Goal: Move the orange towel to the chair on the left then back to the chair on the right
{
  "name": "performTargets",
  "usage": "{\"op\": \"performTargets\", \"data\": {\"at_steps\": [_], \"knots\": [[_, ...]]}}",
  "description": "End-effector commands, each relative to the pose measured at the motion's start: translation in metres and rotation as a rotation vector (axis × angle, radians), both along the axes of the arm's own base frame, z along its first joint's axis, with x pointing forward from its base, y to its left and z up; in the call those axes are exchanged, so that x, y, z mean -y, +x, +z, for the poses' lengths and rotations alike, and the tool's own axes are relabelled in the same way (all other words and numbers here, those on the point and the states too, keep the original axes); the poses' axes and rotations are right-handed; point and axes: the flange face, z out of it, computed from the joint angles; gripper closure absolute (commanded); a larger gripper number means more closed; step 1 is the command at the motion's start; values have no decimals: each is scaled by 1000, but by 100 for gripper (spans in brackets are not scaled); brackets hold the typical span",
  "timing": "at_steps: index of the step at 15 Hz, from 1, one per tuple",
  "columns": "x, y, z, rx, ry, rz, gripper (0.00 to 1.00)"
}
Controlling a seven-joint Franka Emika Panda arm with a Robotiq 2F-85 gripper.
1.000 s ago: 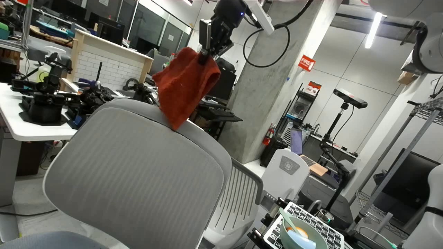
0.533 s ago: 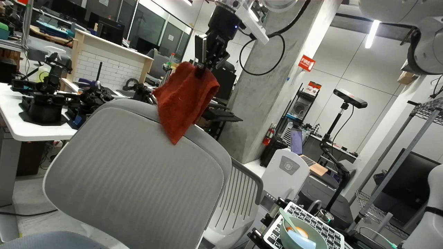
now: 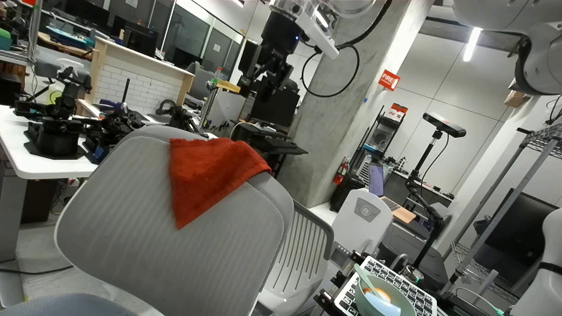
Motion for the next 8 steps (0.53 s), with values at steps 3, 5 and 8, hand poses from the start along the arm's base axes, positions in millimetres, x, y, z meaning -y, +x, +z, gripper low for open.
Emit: {"op": "performTargets", "data": {"at_steps": [3, 5, 8], "knots": [[3, -4, -10, -21, -19, 23, 0], [6, -6, -23, -39, -27, 21, 0], [9, -9, -44, -74, -44, 15, 0]]}}
